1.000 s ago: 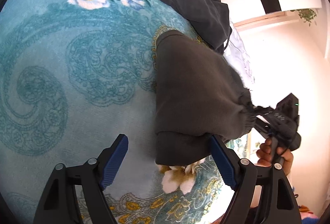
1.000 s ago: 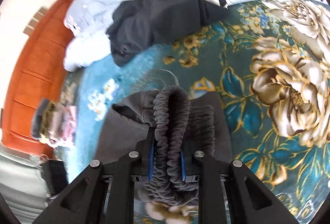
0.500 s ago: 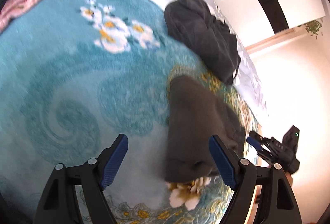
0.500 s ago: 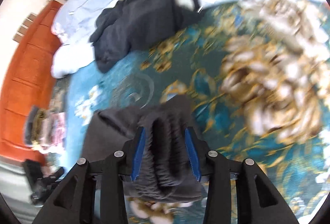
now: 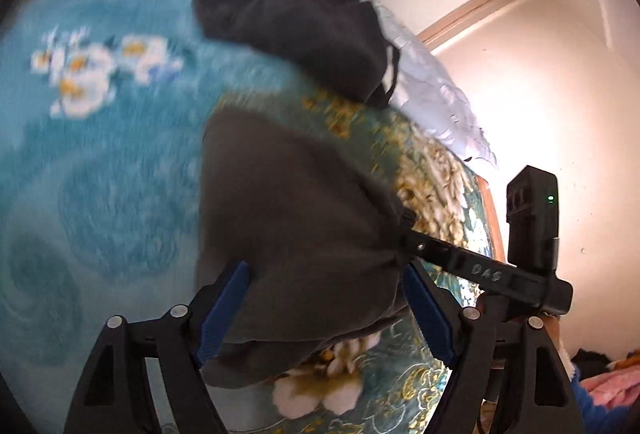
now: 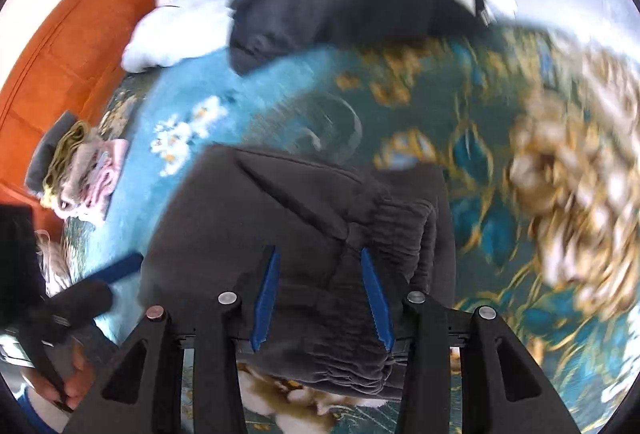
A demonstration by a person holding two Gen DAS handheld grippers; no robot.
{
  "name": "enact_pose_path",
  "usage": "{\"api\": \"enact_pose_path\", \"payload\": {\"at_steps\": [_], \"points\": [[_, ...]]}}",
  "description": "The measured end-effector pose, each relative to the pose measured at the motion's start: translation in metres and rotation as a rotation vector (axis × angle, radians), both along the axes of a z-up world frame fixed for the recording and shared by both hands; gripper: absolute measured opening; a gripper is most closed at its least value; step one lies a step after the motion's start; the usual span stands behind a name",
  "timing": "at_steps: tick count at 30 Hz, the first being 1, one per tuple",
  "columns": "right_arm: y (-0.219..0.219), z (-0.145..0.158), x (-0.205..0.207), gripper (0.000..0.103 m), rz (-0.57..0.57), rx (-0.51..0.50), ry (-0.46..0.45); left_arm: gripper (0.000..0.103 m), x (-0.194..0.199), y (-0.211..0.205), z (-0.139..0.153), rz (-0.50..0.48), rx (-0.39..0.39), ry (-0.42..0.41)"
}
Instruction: Fold clothes
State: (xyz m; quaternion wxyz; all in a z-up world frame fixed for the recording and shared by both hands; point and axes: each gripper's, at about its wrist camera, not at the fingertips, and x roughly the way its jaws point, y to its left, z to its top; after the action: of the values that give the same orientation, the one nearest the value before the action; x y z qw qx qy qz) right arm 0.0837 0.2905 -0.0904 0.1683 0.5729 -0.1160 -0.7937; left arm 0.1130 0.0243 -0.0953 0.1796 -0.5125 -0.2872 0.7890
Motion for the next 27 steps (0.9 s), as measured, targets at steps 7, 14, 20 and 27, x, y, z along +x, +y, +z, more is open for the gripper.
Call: {"api": "enact_pose_path", "payload": {"at_steps": [7,14,20,27], "points": [[0.005,-0.01,-0.004,0.043,-0.051,-0.053,-0.026,0.081,0.0,0.012,-0.003,-0.059,-0.104,0.007],[0.0,0.032,-0.015,0.044,-0.066,-0.067,0.071,0.081,0.006,-0.01,0.02,0.05,-0.077,0.034],[0.001,-0.011,-0.031,0.046,-0.128,-0.097,-0.044,0.083,-0.005,0.003,-0.02,0.009,-0.201,-0.111],[0.011,-0.011,-0.026,0.046,-0.162,-0.177,-0.034,0.083,0.009,-0.025,-0.025,0.069,-0.042,-0.122]]}}
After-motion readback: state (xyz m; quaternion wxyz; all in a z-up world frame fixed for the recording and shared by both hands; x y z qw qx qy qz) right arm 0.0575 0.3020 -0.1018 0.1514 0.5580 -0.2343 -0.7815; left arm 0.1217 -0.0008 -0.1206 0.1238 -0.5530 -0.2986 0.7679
